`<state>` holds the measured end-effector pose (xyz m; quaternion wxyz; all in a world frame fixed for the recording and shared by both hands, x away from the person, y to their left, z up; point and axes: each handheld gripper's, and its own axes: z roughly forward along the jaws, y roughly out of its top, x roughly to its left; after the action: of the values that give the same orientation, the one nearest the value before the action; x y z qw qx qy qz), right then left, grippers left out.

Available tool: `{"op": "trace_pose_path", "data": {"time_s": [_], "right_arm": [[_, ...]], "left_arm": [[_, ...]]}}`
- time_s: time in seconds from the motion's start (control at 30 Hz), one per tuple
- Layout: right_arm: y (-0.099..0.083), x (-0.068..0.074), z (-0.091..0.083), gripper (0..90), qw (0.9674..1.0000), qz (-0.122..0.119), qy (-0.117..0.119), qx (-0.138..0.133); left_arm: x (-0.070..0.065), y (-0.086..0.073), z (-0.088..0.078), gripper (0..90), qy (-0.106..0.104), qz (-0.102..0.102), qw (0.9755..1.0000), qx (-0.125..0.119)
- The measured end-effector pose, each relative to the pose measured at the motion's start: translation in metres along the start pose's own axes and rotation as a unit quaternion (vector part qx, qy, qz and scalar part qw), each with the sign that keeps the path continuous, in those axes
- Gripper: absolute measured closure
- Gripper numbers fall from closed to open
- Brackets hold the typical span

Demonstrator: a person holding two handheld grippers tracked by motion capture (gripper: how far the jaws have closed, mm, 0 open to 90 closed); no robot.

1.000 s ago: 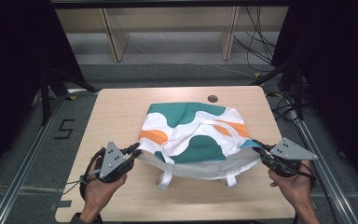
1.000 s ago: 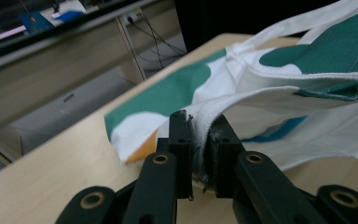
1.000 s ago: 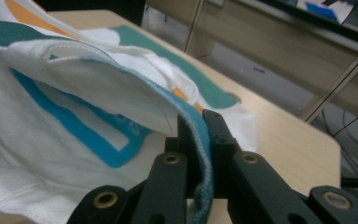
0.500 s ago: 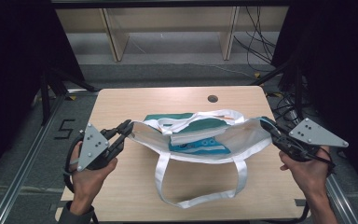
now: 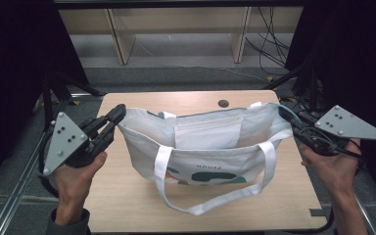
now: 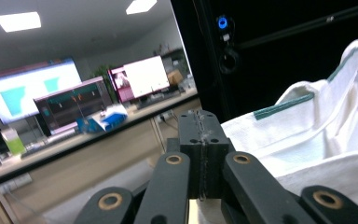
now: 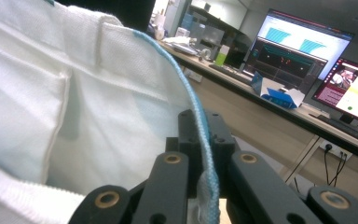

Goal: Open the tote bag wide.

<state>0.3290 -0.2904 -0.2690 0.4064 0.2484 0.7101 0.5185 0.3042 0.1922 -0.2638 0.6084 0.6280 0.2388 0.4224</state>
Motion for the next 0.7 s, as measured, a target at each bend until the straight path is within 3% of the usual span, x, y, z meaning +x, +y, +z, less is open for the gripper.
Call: {"op": "trace_pose_path", "data": {"time_s": [0.03, 0.07, 0.1, 0.17, 0.2, 0.23, 0.27, 0.3, 0.33, 0.37, 0.43, 0.47, 0.5, 0.6, 0.63, 0.67, 0.7], "right_arm": [[0.000, 0.000, 0.000, 87.9, 1.0000, 0.000, 0.000, 0.000], [0.000, -0.003, 0.007, 87.9, 1.0000, -0.005, 0.002, 0.005], [0.000, -0.003, 0.007, 87.9, 1.0000, -0.005, 0.002, 0.005], [-0.003, -0.006, 0.015, 87.9, 0.9999, 0.005, -0.003, 0.009], [-0.005, -0.009, 0.020, 87.9, 0.9998, 0.018, -0.005, 0.007], [-0.006, -0.010, 0.022, 87.9, 0.9998, 0.015, -0.002, 0.008], [-0.007, -0.010, 0.023, 87.9, 0.9999, 0.010, -0.009, 0.009], [-0.008, -0.010, 0.023, 87.9, 0.9997, 0.013, -0.010, 0.017], [-0.008, -0.010, 0.023, 87.9, 0.9997, 0.013, -0.010, 0.017], [-0.011, -0.011, 0.025, 87.9, 0.9995, 0.020, -0.012, 0.020], [-0.012, -0.013, 0.025, 87.9, 0.9994, 0.019, -0.008, 0.026], [-0.013, -0.014, 0.025, 87.9, 0.9993, 0.026, -0.012, 0.026], [-0.014, -0.015, 0.025, 87.9, 0.9994, 0.021, -0.012, 0.023], [-0.015, -0.015, 0.024, 87.9, 0.9993, 0.026, -0.007, 0.024], [-0.015, -0.015, 0.024, 87.9, 0.9993, 0.026, -0.007, 0.024], [-0.016, -0.015, 0.024, 87.8, 0.9993, 0.028, -0.011, 0.022], [-0.016, -0.015, 0.025, 87.8, 0.9994, 0.027, -0.010, 0.021]], "left_arm": [[0.000, 0.000, 0.000, 89.8, 0.000, 0.000, 1.0000, 0.000], [0.013, -0.006, 0.006, 89.8, 0.002, -0.027, 0.9996, 0.008], [0.013, -0.006, 0.006, 89.8, 0.002, -0.027, 0.9996, 0.008], [0.024, -0.012, 0.011, 89.8, -0.003, -0.066, 0.9978, 0.005], [0.028, -0.016, 0.013, 89.7, -0.016, -0.079, 0.9967, 0.014], [0.025, -0.020, 0.015, 89.3, -0.028, -0.102, 0.9943, 0.009], [0.020, -0.024, 0.013, 88.2, -0.043, -0.107, 0.9931, 0.020], [0.018, -0.024, 0.012, 85.6, -0.059, -0.125, 0.9903, 0.016], [0.018, -0.024, 0.012, 81.8, -0.059, -0.125, 0.9903, 0.016], [0.017, -0.022, 0.008, 77.6, -0.072, -0.153, 0.9856, 0.011], [0.017, -0.020, 0.006, 76.2, -0.073, -0.150, 0.9859, 0.009], [0.018, -0.017, 0.004, 70.0, -0.072, -0.149, 0.9862, 0.011], [0.020, -0.014, 0.002, 66.5, -0.075, -0.174, 0.9818, 0.010], [0.020, -0.012, 0.003, 54.2, -0.084, -0.176, 0.9804, 0.030], [0.018, -0.012, 0.005, 54.2, -0.089, -0.171, 0.9801, 0.049], [0.015, -0.016, 0.010, 49.2, -0.093, -0.170, 0.9777, 0.080], [0.013, -0.019, 0.012, 48.2, -0.096, -0.171, 0.9760, 0.094]]}}
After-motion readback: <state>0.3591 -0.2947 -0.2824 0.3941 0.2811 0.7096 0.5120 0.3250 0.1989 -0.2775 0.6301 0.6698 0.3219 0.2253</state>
